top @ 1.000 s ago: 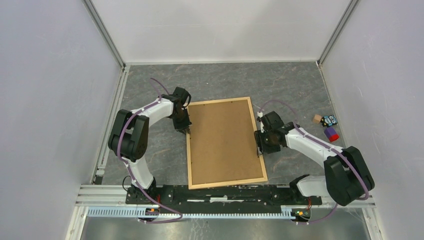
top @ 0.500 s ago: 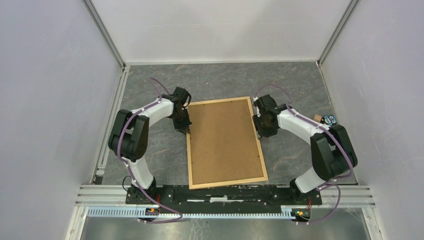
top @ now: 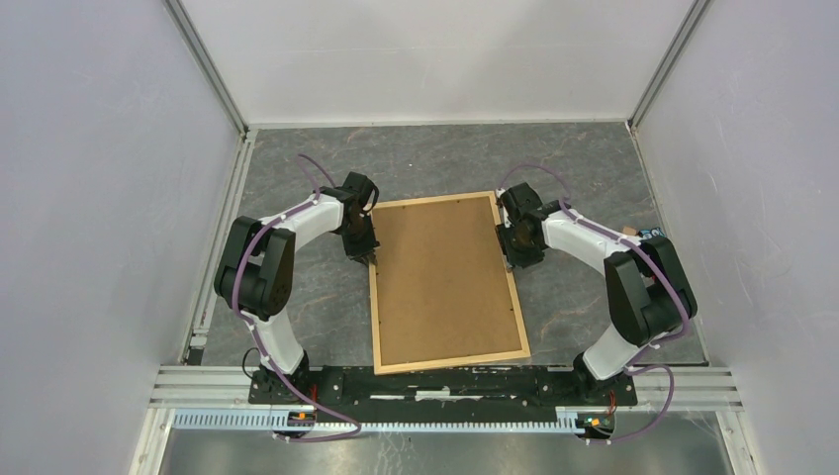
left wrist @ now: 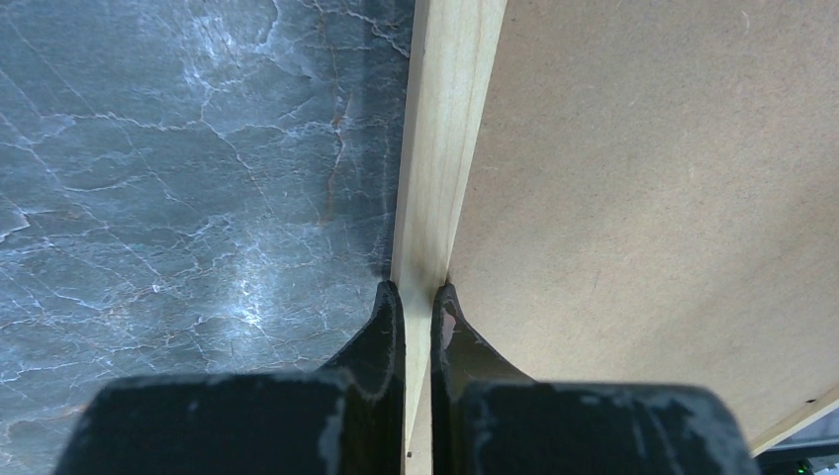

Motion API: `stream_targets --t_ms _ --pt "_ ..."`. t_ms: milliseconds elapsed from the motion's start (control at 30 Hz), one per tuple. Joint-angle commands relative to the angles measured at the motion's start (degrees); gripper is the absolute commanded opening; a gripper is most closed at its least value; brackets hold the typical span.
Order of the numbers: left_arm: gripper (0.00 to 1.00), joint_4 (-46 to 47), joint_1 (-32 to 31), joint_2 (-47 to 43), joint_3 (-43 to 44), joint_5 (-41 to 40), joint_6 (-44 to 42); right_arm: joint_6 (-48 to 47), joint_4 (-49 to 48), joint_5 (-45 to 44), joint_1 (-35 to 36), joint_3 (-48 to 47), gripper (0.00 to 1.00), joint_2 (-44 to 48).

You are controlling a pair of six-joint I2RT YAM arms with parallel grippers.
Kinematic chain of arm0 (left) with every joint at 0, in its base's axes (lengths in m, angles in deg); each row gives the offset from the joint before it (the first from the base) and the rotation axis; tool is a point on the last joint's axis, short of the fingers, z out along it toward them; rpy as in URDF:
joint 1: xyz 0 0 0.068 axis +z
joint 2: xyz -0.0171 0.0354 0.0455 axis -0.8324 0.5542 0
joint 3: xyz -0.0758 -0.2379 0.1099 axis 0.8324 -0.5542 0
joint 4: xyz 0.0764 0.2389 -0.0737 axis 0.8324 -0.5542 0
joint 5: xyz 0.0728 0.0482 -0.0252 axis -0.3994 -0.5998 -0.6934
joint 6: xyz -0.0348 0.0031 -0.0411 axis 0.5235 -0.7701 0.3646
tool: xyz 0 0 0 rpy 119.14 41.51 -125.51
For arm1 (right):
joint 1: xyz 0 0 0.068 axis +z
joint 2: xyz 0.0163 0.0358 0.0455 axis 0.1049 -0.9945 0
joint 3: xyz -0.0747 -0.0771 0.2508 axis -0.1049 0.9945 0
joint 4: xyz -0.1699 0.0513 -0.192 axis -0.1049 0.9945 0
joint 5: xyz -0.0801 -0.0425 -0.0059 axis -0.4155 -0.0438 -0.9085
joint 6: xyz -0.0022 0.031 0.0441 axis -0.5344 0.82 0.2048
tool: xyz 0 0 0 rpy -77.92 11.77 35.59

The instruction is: Put the photo into the frame

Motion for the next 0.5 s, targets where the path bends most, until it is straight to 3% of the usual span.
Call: stream_targets --t_ms 0,467 --pt "0.02 2.4 -0.3 3.0 -0.7 -2.1 2.5 -0.5 -1.6 -1.0 -0.3 -2.2 0.45 -1.2" --pt "0.02 2.4 -0.4 2.8 -0.7 -2.3 2.4 -0.1 -2.1 0.9 -0.3 -0.8 0.44 -2.5"
